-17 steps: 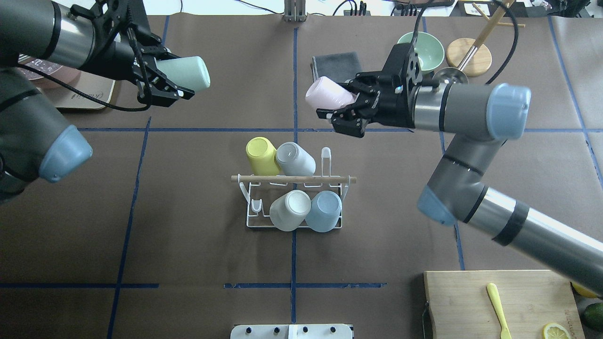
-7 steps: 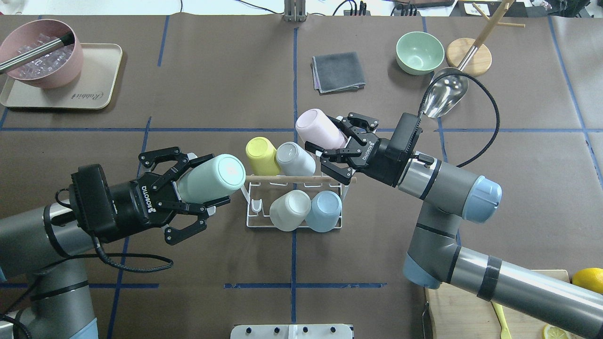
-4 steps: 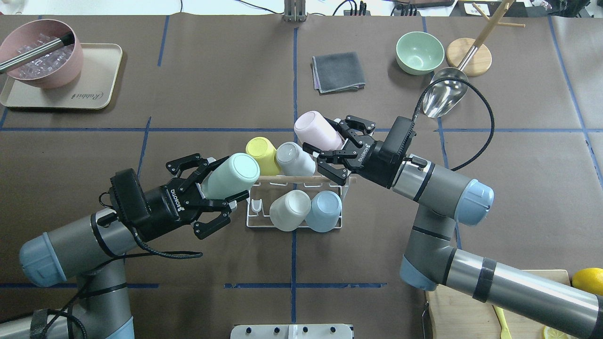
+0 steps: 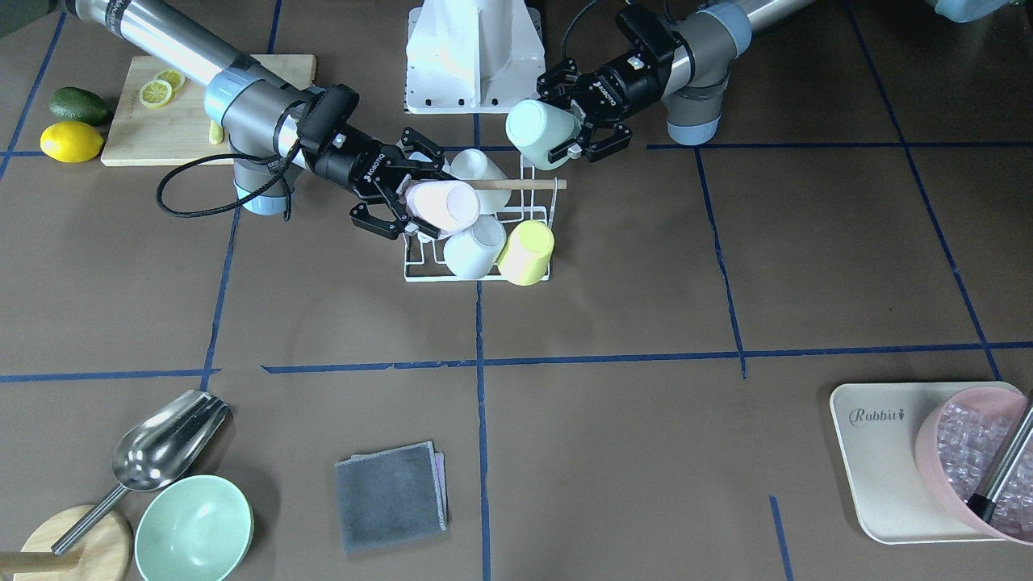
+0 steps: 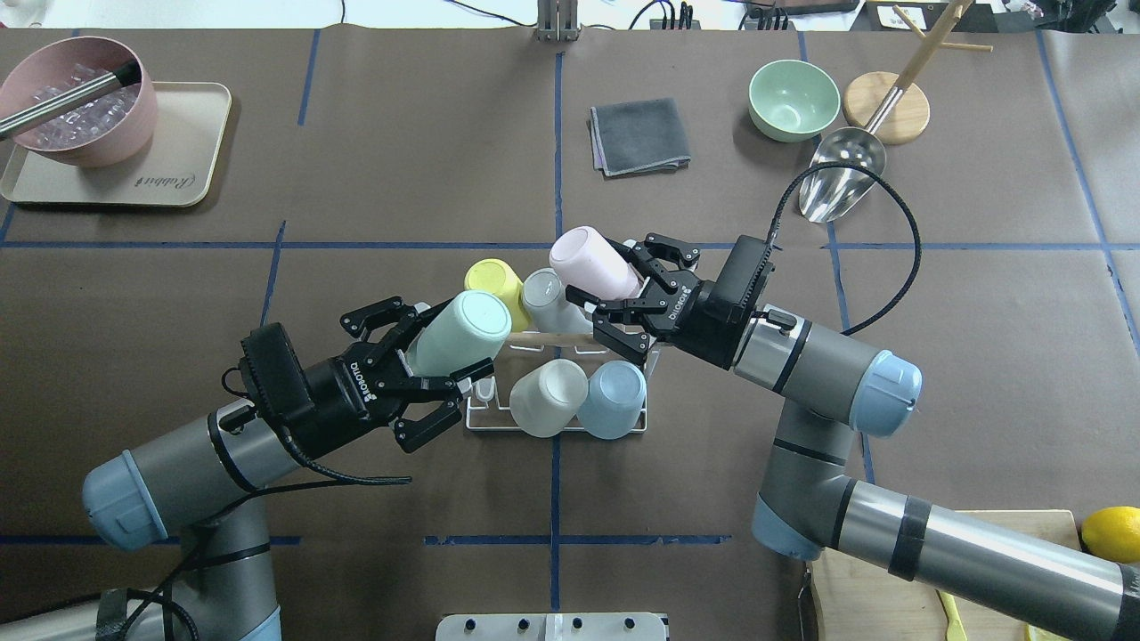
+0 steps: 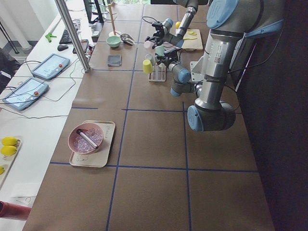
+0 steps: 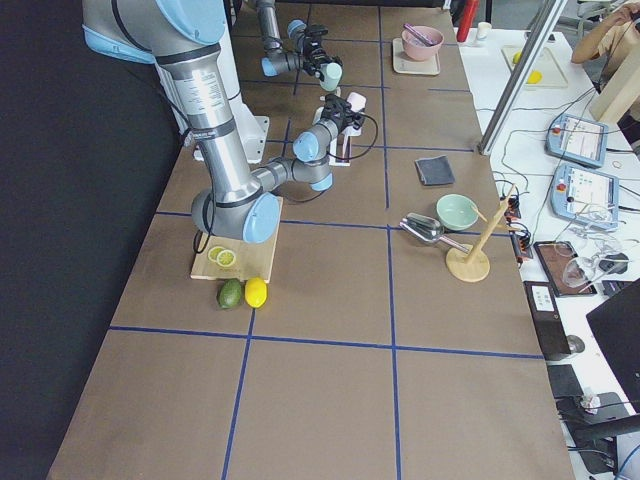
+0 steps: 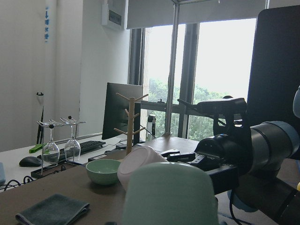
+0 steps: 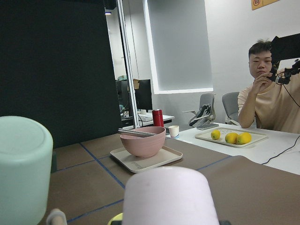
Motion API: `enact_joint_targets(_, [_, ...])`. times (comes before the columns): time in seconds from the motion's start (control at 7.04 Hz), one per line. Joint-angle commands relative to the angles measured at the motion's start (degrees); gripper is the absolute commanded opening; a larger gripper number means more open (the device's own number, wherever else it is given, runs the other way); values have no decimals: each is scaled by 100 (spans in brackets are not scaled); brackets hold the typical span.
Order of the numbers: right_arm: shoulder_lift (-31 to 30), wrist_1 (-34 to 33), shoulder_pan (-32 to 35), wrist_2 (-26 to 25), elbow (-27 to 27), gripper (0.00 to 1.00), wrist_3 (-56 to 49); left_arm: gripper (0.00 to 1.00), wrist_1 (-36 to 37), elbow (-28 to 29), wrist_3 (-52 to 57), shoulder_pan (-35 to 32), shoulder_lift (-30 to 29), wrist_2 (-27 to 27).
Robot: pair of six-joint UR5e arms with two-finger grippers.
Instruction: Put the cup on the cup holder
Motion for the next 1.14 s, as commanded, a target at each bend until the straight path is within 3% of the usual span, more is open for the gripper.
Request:
enact_joint_targets(0.0, [-9,230,-24,0,-165,19,0,7,-18,43,4,157,-37,190])
enact_joint_targets(0.99, [8,267,20,-123,-175,24,0,7,-44,280,4,184,-54,190])
